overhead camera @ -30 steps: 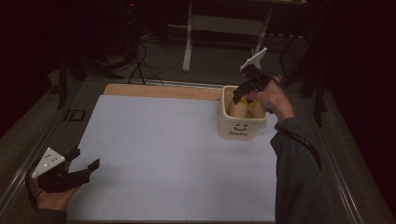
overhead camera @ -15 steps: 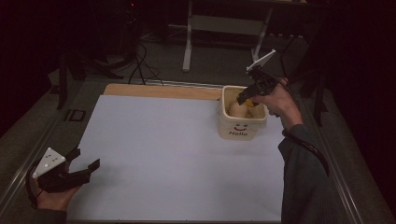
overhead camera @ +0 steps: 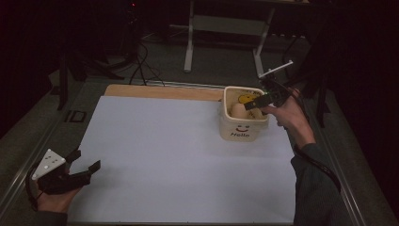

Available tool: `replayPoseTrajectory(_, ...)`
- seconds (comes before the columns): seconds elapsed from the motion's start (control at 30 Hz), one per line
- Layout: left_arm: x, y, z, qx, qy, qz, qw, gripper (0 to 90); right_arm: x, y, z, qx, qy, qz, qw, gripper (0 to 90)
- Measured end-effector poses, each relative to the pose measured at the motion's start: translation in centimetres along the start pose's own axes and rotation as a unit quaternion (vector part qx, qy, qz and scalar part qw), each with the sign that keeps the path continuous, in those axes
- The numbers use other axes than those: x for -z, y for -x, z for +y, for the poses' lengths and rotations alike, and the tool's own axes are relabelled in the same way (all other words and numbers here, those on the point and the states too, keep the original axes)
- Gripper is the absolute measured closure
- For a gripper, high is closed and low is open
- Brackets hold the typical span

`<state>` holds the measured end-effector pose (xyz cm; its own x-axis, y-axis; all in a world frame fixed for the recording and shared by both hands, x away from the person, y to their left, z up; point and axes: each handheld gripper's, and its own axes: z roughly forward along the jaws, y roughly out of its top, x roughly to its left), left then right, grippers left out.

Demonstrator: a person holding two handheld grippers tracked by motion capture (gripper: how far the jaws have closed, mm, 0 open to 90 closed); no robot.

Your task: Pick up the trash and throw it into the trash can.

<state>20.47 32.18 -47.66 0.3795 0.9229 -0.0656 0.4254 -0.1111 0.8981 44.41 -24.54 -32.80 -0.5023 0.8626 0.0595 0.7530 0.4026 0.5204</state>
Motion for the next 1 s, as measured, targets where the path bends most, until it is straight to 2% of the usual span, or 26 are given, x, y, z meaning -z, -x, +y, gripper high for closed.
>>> replayPoseTrajectory(0.07,-0.1,0.0,0.0,-0.001,-0.002,-0.001,1.0000,19.0,-0.2,0.1,-1.0,0.002,0.010,0.007,0.9999,12.9)
replayPoseTrajectory(0.23,-0.1,0.0,0.0,-0.002,-0.003,-0.001,1.0000,19.0,-0.3,0.1,-2.2,0.012,0.029,0.006,0.9995,12.9)
replayPoseTrajectory(0.27,-0.1,0.0,-0.1,-0.001,-0.004,-0.001,1.0000,19.0,-0.3,-0.1,-2.9,0.023,0.049,0.004,0.9985,13.0)
replayPoseTrajectory(0.37,0.0,0.1,0.0,-0.001,-0.002,-0.001,1.0000,19.0,-0.1,-0.2,-3.9,0.030,0.074,0.012,0.9968,13.0)
replayPoseTrajectory(0.7,-0.1,0.0,-0.1,-0.001,-0.004,-0.002,1.0000,19.0,-0.4,0.2,-6.6,0.033,0.106,0.008,0.9938,12.9)
replayPoseTrajectory(0.77,-0.1,0.0,-0.1,0.000,-0.003,-0.002,1.0000,19.0,-0.7,0.2,-7.8,0.044,0.119,0.010,0.9918,12.9)
replayPoseTrajectory(0.8,-0.1,0.0,-0.1,0.000,-0.003,-0.002,1.0000,19.0,-0.7,0.2,-7.8,0.044,0.119,0.010,0.9918,12.9)
replayPoseTrajectory(0.97,-0.1,0.0,-0.1,0.001,-0.002,-0.002,1.0000,19.0,-1.0,0.1,-10.2,0.060,0.165,0.013,0.9844,12.9)
replayPoseTrajectory(1.0,-0.1,0.0,-0.1,0.001,-0.002,-0.002,1.0000,19.0,-1.0,0.1,-10.2,0.060,0.165,0.013,0.9844,12.9)
